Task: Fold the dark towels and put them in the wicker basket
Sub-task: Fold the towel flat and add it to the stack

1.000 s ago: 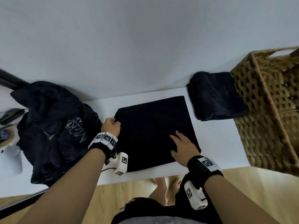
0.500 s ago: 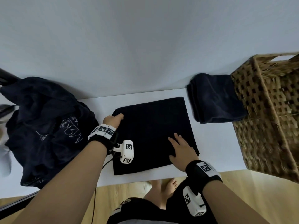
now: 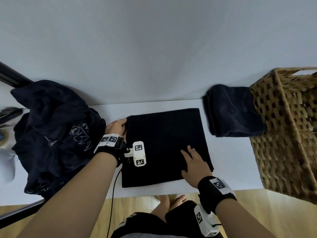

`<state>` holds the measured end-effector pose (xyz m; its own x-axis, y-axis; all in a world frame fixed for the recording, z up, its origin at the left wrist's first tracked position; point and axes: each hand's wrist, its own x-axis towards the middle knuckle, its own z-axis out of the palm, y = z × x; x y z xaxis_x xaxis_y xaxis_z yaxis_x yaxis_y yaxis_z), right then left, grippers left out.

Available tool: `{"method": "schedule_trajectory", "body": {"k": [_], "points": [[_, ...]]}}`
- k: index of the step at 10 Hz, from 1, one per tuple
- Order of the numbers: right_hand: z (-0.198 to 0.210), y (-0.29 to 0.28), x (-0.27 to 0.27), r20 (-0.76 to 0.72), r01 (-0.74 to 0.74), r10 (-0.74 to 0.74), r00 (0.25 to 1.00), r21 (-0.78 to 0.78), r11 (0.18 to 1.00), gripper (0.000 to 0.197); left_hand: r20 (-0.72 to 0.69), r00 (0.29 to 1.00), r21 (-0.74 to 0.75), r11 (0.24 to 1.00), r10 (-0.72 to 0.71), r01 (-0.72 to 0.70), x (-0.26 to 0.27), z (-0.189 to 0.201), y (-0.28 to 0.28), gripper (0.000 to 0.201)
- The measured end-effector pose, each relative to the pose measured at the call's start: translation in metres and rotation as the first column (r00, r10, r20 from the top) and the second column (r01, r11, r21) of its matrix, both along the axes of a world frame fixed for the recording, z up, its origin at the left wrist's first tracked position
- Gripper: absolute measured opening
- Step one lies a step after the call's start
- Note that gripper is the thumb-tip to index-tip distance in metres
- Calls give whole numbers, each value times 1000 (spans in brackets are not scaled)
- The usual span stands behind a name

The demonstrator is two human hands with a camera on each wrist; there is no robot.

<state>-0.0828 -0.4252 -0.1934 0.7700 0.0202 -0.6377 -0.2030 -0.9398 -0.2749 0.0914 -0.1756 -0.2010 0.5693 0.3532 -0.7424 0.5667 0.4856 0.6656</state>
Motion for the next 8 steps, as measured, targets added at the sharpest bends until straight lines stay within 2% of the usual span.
{"method": "schedule_trajectory", "body": {"k": [1, 2, 3, 4, 5, 6, 7, 8], "points": [[-1, -1, 0, 1, 4, -4, 1000, 10, 1000, 77, 14, 998, 303, 952, -55, 48, 7, -8, 1, 36], [-2, -2, 0, -4, 5, -5, 1000, 14, 1000, 77, 75, 980, 526, 842, -184, 118, 7, -5, 3, 39], [-2, -1, 0, -10, 12, -12, 1000, 15, 1000, 77, -70, 878, 717, 588, -474, 374, -3, 2, -1, 49], [-1, -1, 2, -15, 12, -11, 1000, 14, 1000, 76, -217, 668, 824, 233, -711, 516, -21, 9, -13, 48], [-1, -3, 3, -8, 0, 0, 1000, 0, 1000, 75, -240, 385, 823, 23, -891, 567, -41, 8, -24, 46], [0, -3, 4, 0, -13, 13, 1000, -10, 1000, 74, -533, 138, 712, -354, -835, 606, -54, -8, -22, 55], [4, -5, 7, -11, -17, 17, 1000, -7, 1000, 73, -716, 149, 570, -448, -682, 689, -47, -14, -10, 60], [11, -6, 13, -21, -38, 37, 999, -24, 999, 70, -713, 157, 587, -459, -683, 667, -38, -9, 0, 56]]}}
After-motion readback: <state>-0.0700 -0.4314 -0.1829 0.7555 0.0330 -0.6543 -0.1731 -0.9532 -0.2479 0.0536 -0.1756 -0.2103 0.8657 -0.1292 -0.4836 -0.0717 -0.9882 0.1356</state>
